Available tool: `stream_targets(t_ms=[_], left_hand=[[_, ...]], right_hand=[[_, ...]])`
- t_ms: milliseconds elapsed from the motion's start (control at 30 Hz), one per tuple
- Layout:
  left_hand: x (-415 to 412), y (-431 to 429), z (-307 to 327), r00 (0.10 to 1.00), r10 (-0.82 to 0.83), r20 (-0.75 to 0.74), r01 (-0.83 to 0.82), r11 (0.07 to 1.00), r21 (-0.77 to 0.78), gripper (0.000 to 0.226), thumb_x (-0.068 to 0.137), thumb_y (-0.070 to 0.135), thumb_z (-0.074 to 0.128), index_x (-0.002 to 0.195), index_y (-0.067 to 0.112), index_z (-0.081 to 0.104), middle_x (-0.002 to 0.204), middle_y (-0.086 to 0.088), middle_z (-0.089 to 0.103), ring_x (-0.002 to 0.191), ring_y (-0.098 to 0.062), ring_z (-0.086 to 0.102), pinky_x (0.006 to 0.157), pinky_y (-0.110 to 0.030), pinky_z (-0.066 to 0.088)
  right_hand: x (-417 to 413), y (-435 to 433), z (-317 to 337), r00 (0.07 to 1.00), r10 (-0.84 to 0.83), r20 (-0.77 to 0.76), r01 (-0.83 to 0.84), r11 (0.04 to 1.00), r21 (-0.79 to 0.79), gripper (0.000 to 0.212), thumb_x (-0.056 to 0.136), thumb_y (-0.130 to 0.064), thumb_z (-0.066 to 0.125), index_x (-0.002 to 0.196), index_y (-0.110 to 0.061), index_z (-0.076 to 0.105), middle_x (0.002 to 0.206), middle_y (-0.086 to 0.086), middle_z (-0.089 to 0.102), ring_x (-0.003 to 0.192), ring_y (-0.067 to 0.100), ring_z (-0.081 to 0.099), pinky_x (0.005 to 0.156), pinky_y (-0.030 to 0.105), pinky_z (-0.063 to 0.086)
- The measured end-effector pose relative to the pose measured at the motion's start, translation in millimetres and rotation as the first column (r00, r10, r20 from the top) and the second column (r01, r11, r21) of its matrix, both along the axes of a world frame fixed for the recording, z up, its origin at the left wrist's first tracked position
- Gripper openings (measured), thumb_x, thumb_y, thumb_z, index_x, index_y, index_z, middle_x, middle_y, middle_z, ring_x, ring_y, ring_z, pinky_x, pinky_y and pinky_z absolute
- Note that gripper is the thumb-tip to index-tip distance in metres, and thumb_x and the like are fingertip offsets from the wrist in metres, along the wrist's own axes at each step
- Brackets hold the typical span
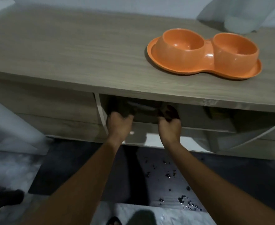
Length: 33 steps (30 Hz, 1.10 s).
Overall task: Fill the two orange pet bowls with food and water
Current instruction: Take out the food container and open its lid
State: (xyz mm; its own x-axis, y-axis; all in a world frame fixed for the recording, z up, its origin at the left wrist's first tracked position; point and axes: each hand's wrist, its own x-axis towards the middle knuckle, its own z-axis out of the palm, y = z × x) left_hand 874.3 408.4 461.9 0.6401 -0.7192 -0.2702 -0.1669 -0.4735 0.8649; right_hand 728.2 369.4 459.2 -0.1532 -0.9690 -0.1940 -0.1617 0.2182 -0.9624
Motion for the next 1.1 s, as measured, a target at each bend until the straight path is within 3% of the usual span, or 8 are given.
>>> stream_targets(t_ms=[100,200,300,400,567,733,900,1100], left_hand=[[5,-10,-4,0.995,-0.028,-0.095,0.027,1.0,-0.015,0.062,0.085,0.047,0.074,0.135,0.015,0.057,0.131,-0.009,0.061,0.124,-0.03,0.055,0.097,-0.027,0.042],[9,-19,-8,0.993,-0.063,-0.1,0.062,0.998,-0.02,0.079,0.085,0.052,0.072,0.15,0.021,0.041,0.149,-0.003,0.047,0.136,-0.027,0.044,0.104,-0.023,0.031],[5,-13,3,0.989,-0.068,-0.133,0.065,0.998,-0.023,0.063,0.082,0.047,0.077,0.135,0.019,0.057,0.132,-0.003,0.061,0.125,-0.026,0.055,0.101,-0.025,0.04],[-4,10,16,0.982,-0.054,-0.182,0.036,0.994,-0.102,0.029,0.083,0.028,0.081,0.086,0.013,0.056,0.087,0.0,0.065,0.087,-0.015,0.064,0.071,-0.017,0.05],[-39,77,61,0.919,-0.037,-0.392,-0.052,0.975,-0.215,0.04,0.084,0.01,0.078,0.109,0.009,0.047,0.113,-0.01,0.07,0.101,-0.015,0.068,0.085,-0.022,0.055],[-58,137,138,0.922,0.199,-0.332,-0.219,0.976,-0.022,0.053,0.06,0.058,0.082,0.087,0.021,0.055,0.096,-0.003,0.069,0.083,-0.015,0.065,0.082,-0.042,0.057],[-41,134,209,0.952,0.165,-0.257,-0.183,0.982,-0.048,0.033,0.074,0.026,0.088,0.086,0.016,0.058,0.091,-0.011,0.07,0.079,-0.022,0.066,0.079,-0.045,0.059],[23,72,273,0.943,0.073,-0.325,-0.109,0.989,-0.095,0.026,0.08,0.017,0.083,0.088,0.017,0.059,0.091,-0.008,0.068,0.082,-0.023,0.065,0.08,-0.04,0.057]], right_hand=[[6,-9,-8,0.994,-0.014,0.109,0.014,1.0,-0.002,0.039,0.098,-0.021,0.064,0.137,-0.017,0.064,0.129,-0.004,0.066,0.12,0.013,0.057,0.107,0.028,0.041],[12,-17,-15,0.995,0.02,0.094,-0.021,1.0,0.017,0.02,0.102,-0.031,0.058,0.113,-0.025,0.074,0.113,-0.004,0.072,0.1,0.014,0.058,0.093,0.03,0.044],[14,-14,-11,0.994,0.005,0.111,-0.011,0.999,0.052,0.015,0.101,-0.026,0.059,0.104,-0.027,0.073,0.098,-0.009,0.069,0.095,0.015,0.059,0.085,0.026,0.042],[6,3,4,0.988,-0.055,0.145,0.034,0.989,0.142,0.012,0.1,-0.022,0.06,0.106,-0.018,0.07,0.09,-0.011,0.066,0.101,0.021,0.062,0.086,0.026,0.04],[-19,67,61,0.995,-0.056,0.082,0.033,0.967,0.253,0.037,0.092,-0.022,0.066,0.128,-0.018,0.072,0.125,-0.003,0.073,0.117,0.018,0.065,0.096,0.025,0.045],[-58,130,150,0.998,0.053,0.026,-0.059,0.934,0.353,0.022,0.084,-0.019,0.066,0.102,-0.024,0.078,0.09,-0.004,0.077,0.081,0.017,0.067,0.073,0.031,0.052],[-68,128,219,0.989,0.139,0.056,-0.15,0.94,0.305,0.028,0.072,-0.018,0.069,0.098,-0.019,0.077,0.094,-0.004,0.077,0.083,0.017,0.068,0.076,0.034,0.054],[-34,61,285,0.959,0.241,0.148,-0.27,0.937,0.223,0.012,0.095,-0.017,0.068,0.088,-0.009,0.074,0.083,0.012,0.068,0.074,0.024,0.056,0.065,0.039,0.049]])
